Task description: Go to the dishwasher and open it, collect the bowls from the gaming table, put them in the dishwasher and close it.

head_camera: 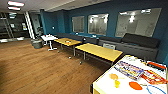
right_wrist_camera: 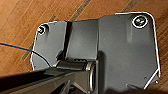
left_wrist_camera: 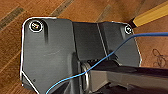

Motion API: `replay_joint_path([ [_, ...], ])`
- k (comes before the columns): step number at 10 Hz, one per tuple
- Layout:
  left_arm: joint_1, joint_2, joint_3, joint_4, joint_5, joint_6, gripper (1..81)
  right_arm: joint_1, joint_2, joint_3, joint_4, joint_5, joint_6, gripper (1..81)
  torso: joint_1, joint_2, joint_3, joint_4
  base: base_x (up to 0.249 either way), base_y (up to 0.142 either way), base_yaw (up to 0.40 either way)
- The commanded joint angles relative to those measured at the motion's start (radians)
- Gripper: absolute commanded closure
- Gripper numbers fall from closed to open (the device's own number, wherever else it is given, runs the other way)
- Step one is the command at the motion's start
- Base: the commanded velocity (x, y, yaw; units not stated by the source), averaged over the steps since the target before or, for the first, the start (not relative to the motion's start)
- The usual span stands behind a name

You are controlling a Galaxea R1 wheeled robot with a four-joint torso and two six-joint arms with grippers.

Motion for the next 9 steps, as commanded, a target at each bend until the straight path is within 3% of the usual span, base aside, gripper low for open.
replay_joint_path([
  [1, -0.047, 0.003, 0.007, 0.006, 0.051, -0.002, 1.0, 0.048, 0.006, 0.005, -0.002, -0.05, 0.001, 1.0, 0.0, 0.0, 0.0, 0.0, 0.0, 0.0, -0.341],
  [9, -0.047, 0.004, 0.004, 0.006, 0.051, -0.002, 1.0, 0.049, 0.008, 0.005, -0.002, -0.05, 0.001, 1.0, 0.0, 0.0, 0.0, 0.0, 0.0, 0.0, -0.341],
])
